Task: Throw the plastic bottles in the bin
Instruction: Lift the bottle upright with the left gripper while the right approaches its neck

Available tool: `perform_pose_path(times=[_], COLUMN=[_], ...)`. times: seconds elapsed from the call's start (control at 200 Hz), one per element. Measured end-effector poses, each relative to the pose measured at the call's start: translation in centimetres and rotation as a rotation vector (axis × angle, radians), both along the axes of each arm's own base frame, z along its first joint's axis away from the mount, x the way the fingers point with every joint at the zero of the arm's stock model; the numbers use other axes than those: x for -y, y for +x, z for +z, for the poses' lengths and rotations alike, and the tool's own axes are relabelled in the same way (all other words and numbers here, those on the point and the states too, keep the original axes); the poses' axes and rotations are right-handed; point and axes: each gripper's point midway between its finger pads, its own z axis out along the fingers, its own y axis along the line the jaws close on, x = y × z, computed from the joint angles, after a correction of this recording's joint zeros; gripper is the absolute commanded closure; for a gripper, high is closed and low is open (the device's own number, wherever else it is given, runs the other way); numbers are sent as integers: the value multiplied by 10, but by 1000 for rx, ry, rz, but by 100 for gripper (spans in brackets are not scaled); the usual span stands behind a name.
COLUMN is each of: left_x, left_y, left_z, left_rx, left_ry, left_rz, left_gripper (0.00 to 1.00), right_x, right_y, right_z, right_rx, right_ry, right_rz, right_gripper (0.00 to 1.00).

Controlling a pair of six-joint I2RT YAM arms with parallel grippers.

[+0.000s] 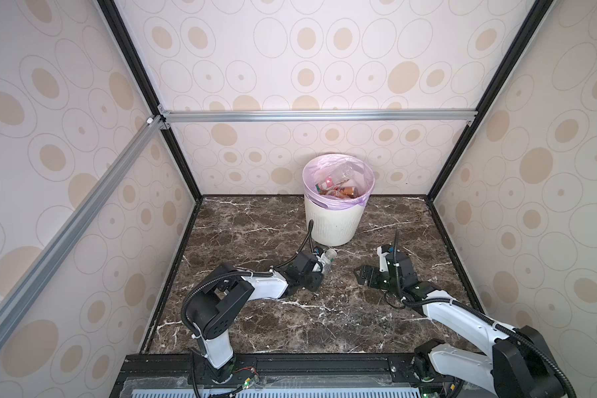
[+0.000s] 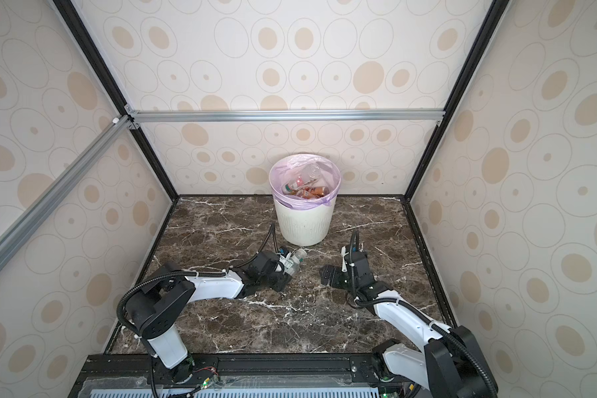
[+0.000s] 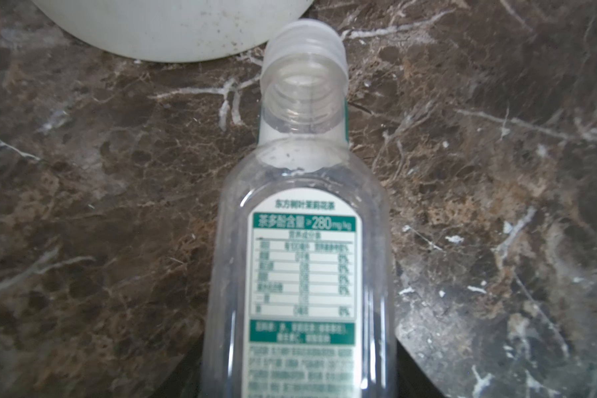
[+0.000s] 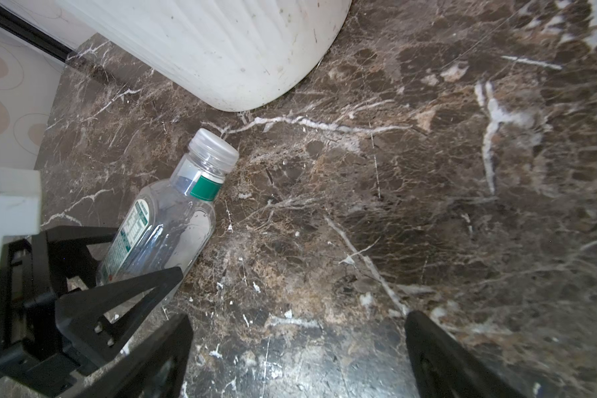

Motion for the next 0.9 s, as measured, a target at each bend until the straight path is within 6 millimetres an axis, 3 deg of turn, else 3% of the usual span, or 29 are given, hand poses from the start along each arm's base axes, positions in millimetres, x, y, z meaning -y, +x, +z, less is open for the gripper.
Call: perform_pose_path(times=[0.215,0.5,0.9], left_x=[3,26,66], left_y=[-15,-10,-41], left_z=[10,76,95], left_rx=[12,95,90], left_ry=[-51,-246,-311], left_rz=[-10,-8,-102], left_gripper=[46,45,45], right_x=[0,-15,-42], right_y=[-1,5,15], right_z=[5,42,85], right_rx=[-7,20,70], right_ry=[41,179,315], right_rz=[-23,-26,2], right_gripper=[0,1,1])
